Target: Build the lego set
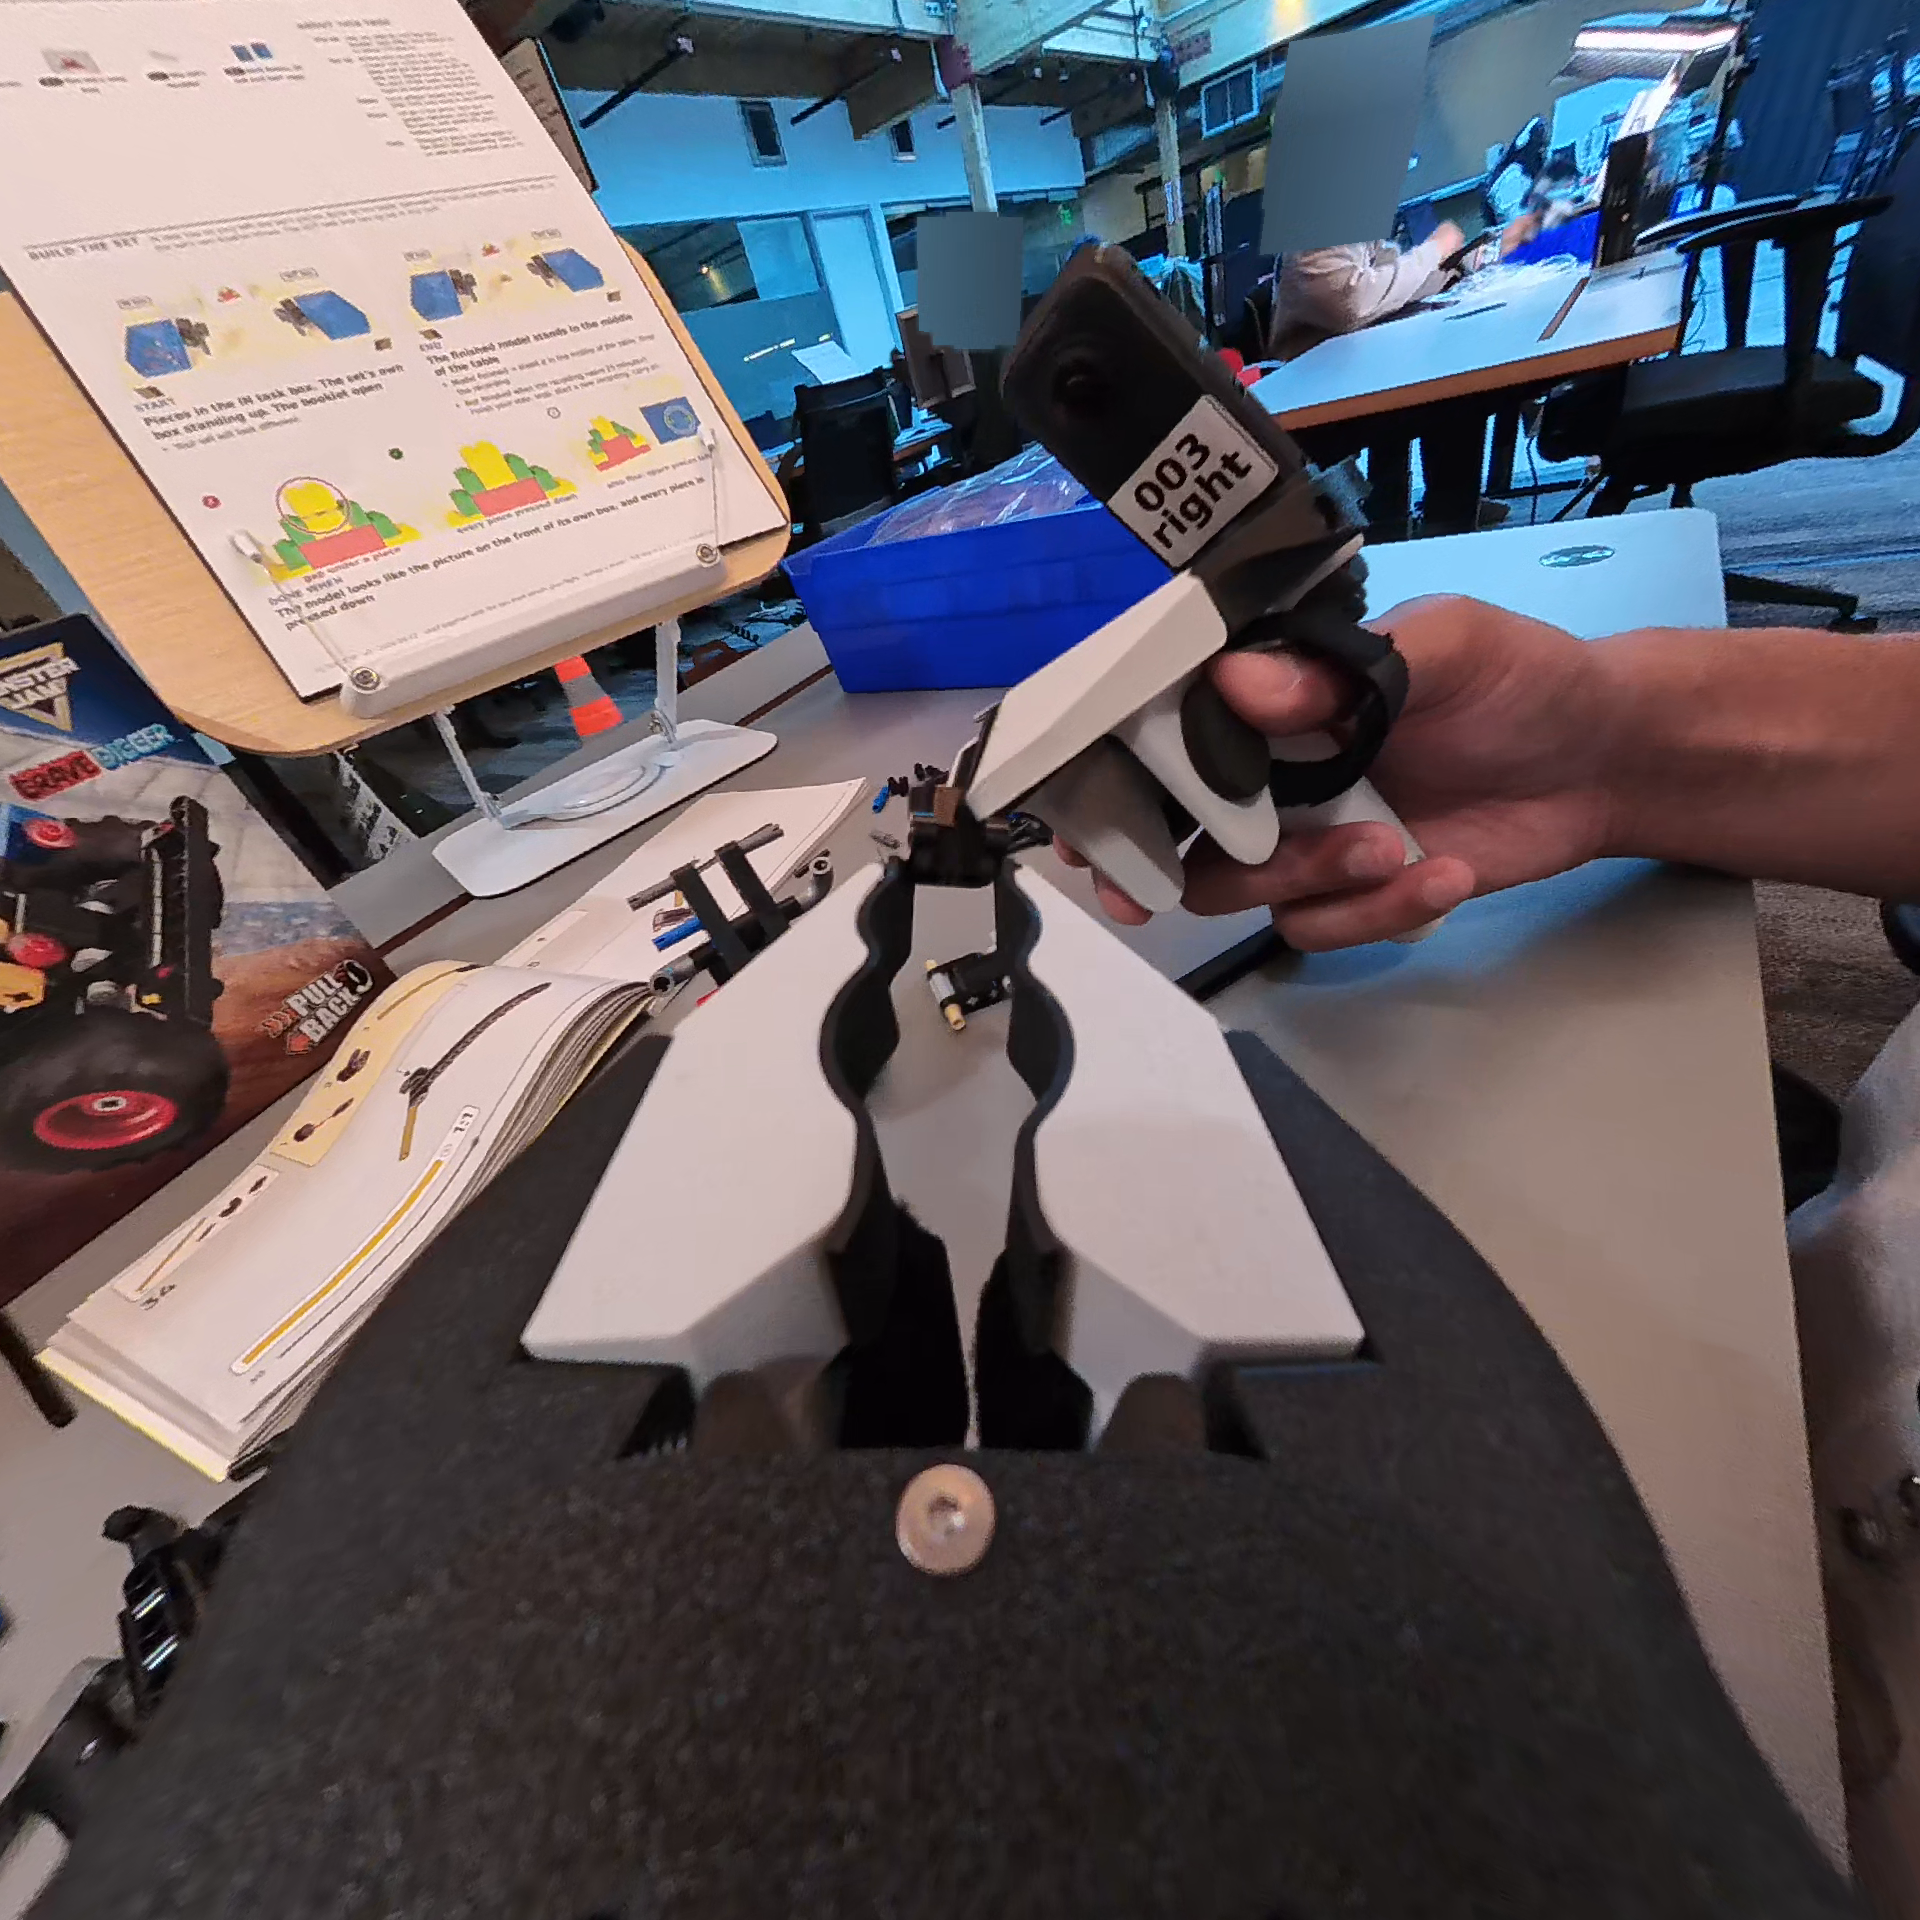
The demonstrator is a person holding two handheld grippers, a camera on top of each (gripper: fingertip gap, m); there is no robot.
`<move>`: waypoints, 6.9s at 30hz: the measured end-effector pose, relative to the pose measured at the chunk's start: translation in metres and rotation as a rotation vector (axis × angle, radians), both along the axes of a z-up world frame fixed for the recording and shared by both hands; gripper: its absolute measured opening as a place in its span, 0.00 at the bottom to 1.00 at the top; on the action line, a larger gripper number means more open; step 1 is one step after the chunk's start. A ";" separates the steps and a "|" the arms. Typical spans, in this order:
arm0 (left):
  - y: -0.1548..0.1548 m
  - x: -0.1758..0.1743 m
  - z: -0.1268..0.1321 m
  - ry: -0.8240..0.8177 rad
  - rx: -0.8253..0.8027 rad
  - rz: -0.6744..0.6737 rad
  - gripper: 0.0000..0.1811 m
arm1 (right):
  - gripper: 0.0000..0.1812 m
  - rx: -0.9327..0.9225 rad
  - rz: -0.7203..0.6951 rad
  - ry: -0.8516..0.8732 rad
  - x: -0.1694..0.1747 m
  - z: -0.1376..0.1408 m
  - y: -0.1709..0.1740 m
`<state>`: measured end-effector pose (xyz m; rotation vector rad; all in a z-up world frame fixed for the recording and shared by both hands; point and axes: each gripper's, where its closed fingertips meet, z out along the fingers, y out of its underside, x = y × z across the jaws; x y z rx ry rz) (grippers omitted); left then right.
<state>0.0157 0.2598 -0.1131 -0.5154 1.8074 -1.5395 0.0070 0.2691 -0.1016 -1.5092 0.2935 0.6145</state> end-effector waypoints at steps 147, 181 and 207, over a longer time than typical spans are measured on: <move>0.086 0.135 -0.003 0.181 0.113 0.177 0.01 | 0.07 -0.454 -0.354 -0.550 0.161 -0.013 -0.040; 0.101 0.119 -0.024 0.083 0.266 0.158 0.01 | 0.06 -0.431 -0.447 -0.447 0.181 -0.045 -0.062; 0.097 0.118 -0.032 0.104 0.291 0.138 0.01 | 0.06 -0.463 -0.427 -0.490 0.177 -0.051 -0.059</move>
